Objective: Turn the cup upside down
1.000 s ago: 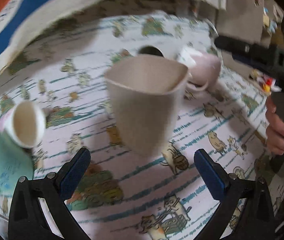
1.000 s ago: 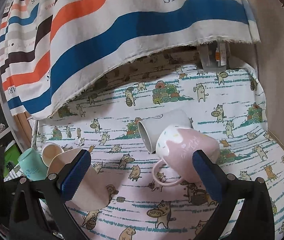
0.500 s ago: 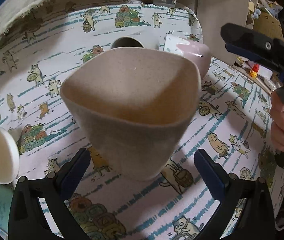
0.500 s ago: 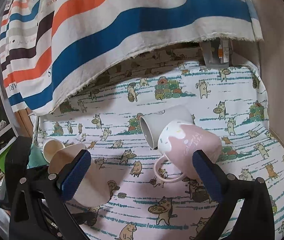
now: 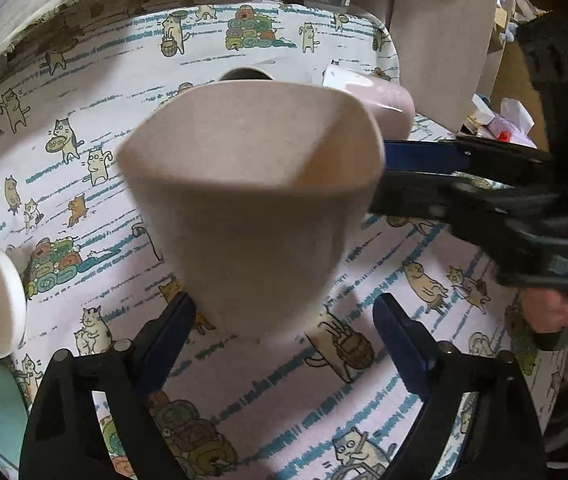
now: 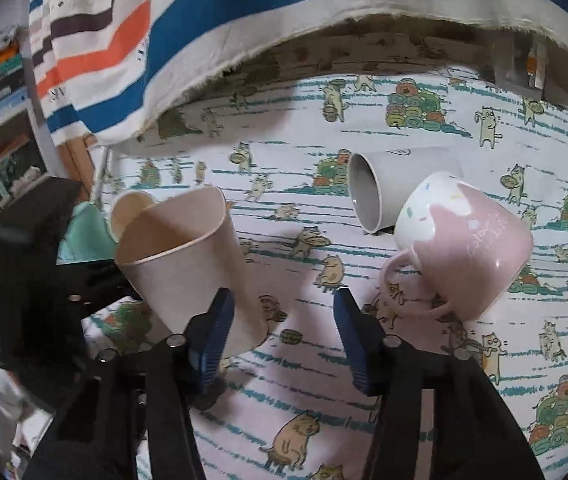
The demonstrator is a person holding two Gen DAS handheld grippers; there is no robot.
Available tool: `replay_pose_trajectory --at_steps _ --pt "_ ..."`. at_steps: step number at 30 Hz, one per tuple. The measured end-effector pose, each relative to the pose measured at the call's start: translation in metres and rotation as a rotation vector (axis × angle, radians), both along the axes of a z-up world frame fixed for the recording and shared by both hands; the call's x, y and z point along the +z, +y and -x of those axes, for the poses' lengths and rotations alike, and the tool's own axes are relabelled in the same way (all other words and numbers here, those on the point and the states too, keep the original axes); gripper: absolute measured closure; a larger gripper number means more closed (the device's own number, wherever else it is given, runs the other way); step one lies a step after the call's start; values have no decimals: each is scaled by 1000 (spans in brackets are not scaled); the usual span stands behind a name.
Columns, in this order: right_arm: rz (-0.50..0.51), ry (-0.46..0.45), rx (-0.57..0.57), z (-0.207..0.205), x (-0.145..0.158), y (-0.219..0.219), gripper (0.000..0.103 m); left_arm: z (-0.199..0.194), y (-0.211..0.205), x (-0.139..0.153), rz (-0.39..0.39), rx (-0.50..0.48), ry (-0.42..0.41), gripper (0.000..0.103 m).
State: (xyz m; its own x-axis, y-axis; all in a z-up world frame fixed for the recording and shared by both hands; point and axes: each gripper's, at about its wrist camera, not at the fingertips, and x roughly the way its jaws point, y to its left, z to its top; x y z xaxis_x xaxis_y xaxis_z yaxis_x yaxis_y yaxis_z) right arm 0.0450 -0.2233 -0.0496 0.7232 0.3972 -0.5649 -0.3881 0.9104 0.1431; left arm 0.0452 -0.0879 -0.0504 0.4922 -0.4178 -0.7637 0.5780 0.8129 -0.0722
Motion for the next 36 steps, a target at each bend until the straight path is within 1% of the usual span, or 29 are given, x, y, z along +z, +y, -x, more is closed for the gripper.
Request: replay_pose_trajectory --at_steps 2,5,8,10,12,15,17,20,23,25,27,31,36 --pt "0 5 -24 -5 -2 0 51 5 1 1 5 -13 3 19" --pt "-5 25 -41 -11 -5 -3 51 10 -2 2 -11 -8 -8 19" --pt "-29 24 -18 -9 -2 -4 51 9 -2 3 -31 51 -33 19" --pt "-15 -2 -29 -5 1 -4 51 7 -1 5 -22 92 -38 19" --pt "0 -23 -44 -3 3 -5 51 6 -2 7 -7 105 -38 18" --pt "0 -14 -61 -5 2 -8 51 4 -9 8 -39 134 -53 18" --pt "-3 -8 -70 -6 1 -10 51 -1 -13 5 -66 168 -43 18" --pt "-1 -10 -82 -6 0 -12 51 -10 -18 2 -82 202 -41 18" --pt "-1 -18 -97 -5 2 -15 51 -12 -18 -2 -92 215 -44 18" --pt "-7 -19 -107 -6 3 -17 51 -12 -20 -3 -96 215 -47 22" --pt "-13 -17 -113 -6 3 -19 51 -10 -22 -4 -103 211 -49 37" --pt "-21 -15 -123 -7 3 -21 51 -6 -21 -2 -102 208 -60 37" --pt "-23 -16 -130 -7 4 -23 51 7 -19 6 -121 226 -130 37"
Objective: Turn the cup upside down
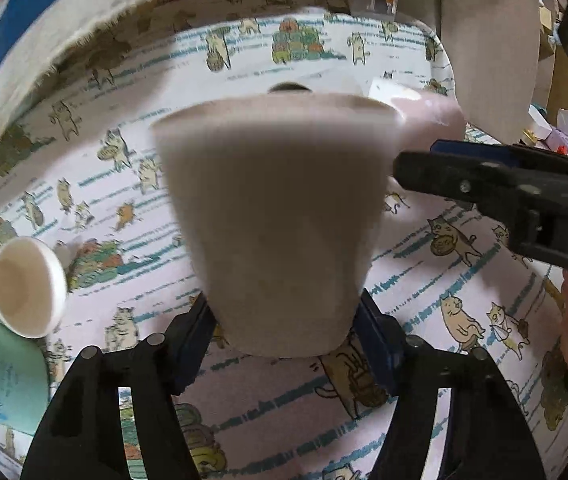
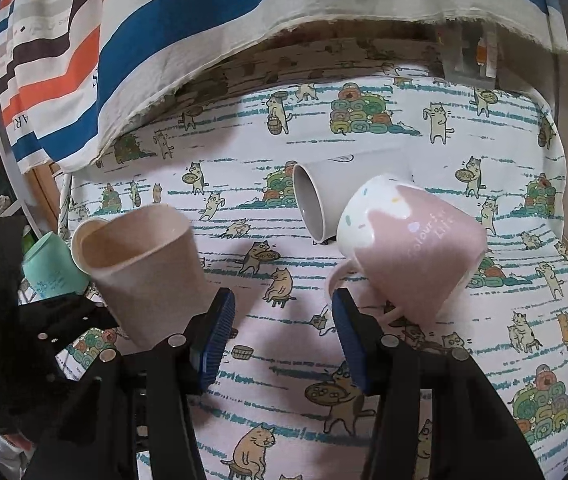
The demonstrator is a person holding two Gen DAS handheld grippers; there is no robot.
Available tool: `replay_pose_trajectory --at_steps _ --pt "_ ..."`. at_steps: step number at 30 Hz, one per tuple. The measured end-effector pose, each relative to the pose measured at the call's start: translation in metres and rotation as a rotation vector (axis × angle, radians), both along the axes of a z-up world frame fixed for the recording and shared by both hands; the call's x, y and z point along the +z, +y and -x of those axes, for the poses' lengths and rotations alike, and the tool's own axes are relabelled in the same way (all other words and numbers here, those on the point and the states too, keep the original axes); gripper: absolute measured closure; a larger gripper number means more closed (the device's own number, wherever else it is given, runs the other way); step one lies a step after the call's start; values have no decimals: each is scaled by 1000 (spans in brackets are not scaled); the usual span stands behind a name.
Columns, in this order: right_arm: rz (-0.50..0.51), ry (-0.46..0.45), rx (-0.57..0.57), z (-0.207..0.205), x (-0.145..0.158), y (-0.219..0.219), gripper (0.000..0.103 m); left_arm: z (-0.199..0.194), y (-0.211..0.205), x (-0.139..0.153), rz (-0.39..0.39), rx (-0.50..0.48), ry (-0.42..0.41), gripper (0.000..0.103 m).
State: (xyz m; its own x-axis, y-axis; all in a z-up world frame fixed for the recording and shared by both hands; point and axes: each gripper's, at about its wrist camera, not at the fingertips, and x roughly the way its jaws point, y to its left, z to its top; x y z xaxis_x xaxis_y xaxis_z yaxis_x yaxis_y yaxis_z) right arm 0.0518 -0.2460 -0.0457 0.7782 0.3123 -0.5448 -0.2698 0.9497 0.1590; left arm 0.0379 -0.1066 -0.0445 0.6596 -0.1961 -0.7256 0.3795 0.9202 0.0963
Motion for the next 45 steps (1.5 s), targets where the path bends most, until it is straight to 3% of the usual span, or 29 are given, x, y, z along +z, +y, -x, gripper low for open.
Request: replay_pose_trajectory --at_steps 8,18,33,34,35,36,41,43,44,45 --pt "0 2 -11 -1 -1 -2 51 18 4 18 -18 -6 -102 38" --pt "-13 -2 -36 -1 0 -8 51 24 22 36 30 2 -148 38" --pt "-15 5 -35 -3 0 -9 51 16 23 73 22 17 -209 40" --pt "-15 6 -34 -3 0 -9 51 16 23 74 23 19 -211 48" --pt "-15 7 -32 -3 0 -9 51 15 22 76 19 22 -214 80" --pt "-14 8 -30 -3 0 -8 51 13 22 77 18 20 -202 86" --pt "-12 6 -26 -2 0 -7 51 8 27 75 62 20 -165 81" --pt "-16 7 -25 -1 0 -7 51 13 29 74 54 23 -186 61" --pt "-16 7 -25 -1 0 -6 51 17 31 75 48 33 -206 44" --pt "-16 7 -24 -1 0 -7 51 21 34 77 49 40 -235 35"
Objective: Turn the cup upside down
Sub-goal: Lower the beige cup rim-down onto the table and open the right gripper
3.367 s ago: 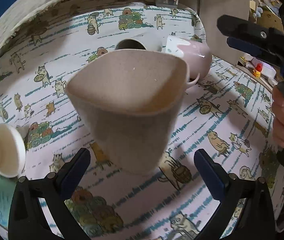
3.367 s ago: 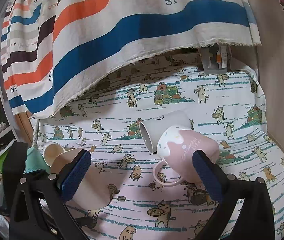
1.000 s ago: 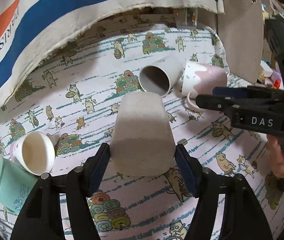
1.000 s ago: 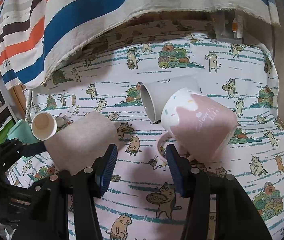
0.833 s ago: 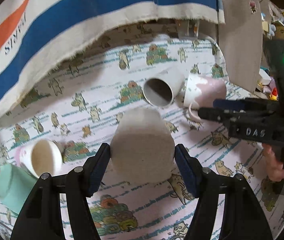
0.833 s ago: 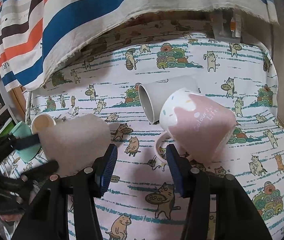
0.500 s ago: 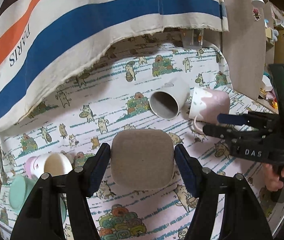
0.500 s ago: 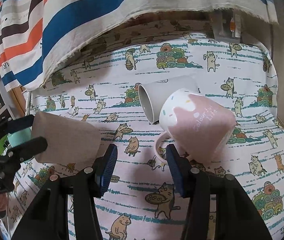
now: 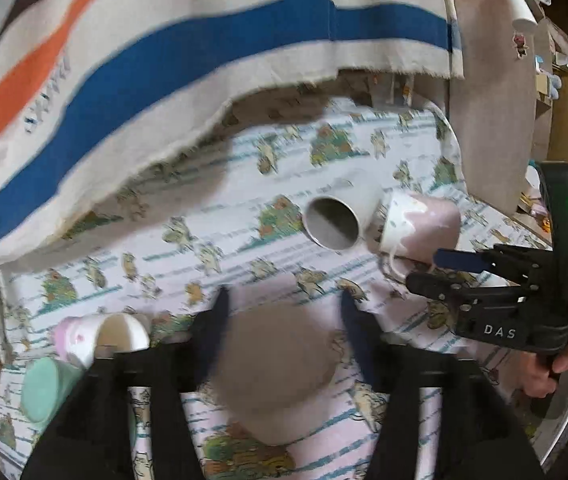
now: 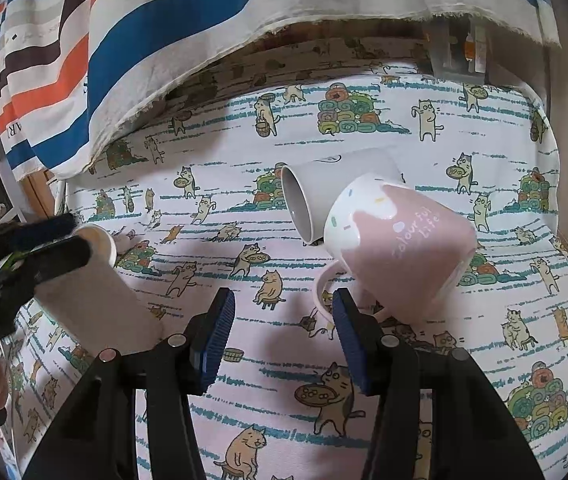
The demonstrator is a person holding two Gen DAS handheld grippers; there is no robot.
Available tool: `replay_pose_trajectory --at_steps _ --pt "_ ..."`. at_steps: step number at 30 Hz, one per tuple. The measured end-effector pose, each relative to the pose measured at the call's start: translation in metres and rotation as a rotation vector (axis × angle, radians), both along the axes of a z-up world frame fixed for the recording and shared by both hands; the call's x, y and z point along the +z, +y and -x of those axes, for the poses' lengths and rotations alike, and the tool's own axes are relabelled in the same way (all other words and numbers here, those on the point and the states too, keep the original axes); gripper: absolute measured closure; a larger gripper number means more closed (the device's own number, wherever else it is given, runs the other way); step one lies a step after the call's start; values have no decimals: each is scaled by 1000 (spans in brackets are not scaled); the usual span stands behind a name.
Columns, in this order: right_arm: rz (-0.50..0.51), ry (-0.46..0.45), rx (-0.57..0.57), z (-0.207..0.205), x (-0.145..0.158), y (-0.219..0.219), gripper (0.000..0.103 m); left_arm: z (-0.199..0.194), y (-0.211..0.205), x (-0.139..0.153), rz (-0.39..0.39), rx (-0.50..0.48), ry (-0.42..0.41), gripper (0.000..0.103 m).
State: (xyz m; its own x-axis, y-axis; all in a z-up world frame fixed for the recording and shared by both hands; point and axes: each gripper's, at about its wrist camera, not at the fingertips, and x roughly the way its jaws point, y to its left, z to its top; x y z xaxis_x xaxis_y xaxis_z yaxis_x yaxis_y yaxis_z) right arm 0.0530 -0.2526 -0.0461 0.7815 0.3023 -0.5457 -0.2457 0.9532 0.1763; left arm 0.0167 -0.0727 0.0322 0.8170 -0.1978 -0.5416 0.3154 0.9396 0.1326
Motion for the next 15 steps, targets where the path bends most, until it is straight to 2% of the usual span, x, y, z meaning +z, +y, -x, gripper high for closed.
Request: replay_pose_trajectory --at_steps 5,11,12,14,15 --pt "-3 -3 8 0 0 1 50 12 20 13 38 17 -42 34" --pt "-37 -89 19 11 9 -3 41 30 52 33 70 99 -168 17" --pt "-40 -117 19 14 12 -3 39 33 57 36 74 110 -185 10" --pt "-43 -165 15 21 18 -3 28 41 69 42 84 141 -227 0" --pt "-45 -197 13 26 21 -3 26 45 74 44 89 157 -250 0"
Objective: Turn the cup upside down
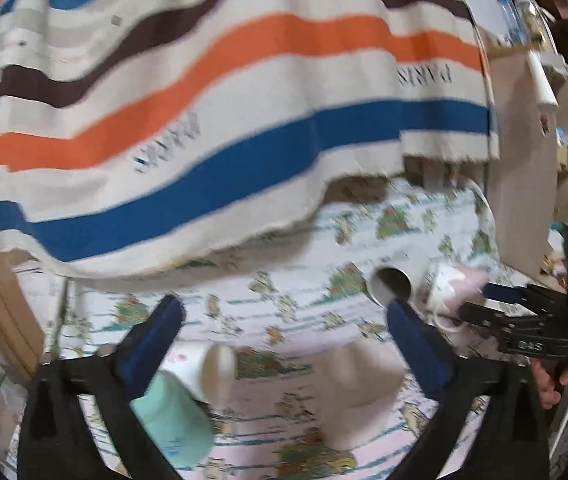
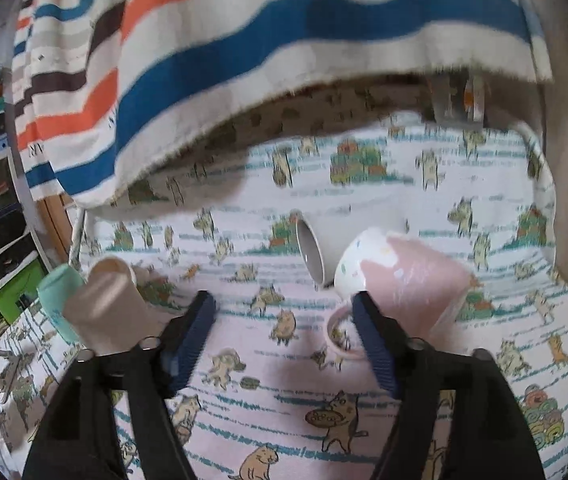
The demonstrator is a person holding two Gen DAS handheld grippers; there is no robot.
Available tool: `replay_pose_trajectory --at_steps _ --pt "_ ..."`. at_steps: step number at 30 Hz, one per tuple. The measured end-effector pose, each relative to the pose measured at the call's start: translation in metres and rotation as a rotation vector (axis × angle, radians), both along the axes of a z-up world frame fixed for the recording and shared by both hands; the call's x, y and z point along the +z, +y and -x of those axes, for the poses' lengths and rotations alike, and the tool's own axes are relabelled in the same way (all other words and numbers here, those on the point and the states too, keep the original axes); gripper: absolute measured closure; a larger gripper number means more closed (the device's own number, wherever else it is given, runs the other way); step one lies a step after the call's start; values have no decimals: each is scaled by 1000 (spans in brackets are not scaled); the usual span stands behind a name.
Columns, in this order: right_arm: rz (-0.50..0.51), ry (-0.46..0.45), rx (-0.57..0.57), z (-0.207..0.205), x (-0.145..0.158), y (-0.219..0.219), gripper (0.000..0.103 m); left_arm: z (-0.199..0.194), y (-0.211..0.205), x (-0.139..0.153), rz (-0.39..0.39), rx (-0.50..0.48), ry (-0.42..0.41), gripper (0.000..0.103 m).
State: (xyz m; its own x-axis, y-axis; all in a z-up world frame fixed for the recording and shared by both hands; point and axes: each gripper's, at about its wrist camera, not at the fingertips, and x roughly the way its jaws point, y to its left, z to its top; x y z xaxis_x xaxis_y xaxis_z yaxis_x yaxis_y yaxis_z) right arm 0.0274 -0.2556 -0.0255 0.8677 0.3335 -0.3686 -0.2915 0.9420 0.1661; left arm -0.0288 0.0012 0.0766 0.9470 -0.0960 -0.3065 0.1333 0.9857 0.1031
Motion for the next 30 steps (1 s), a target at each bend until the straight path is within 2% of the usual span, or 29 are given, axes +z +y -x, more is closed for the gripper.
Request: replay_pose_trajectory --at_steps 4,6,8,13,17,25,30 --pt "-8 -93 4 15 9 0 12 13 16 3 11 29 -55 0" --pt "-27 -126 8 21 13 -1 9 16 18 -1 -2 35 -82 0" --pt "-47 -160 -4 26 16 -4 0 18 18 -8 -12 42 -107 0" --pt "-28 -215 -50 33 20 -6 0 17 19 -25 40 28 -132 0" --pt "-22 -208 -51 32 19 -6 0 11 21 -38 80 32 -144 0" --pt "-1 -197 -48 28 15 -1 0 3 23 -59 103 59 -154 0" --pt "14 -188 -43 27 13 2 0 -1 22 -56 98 123 -175 0"
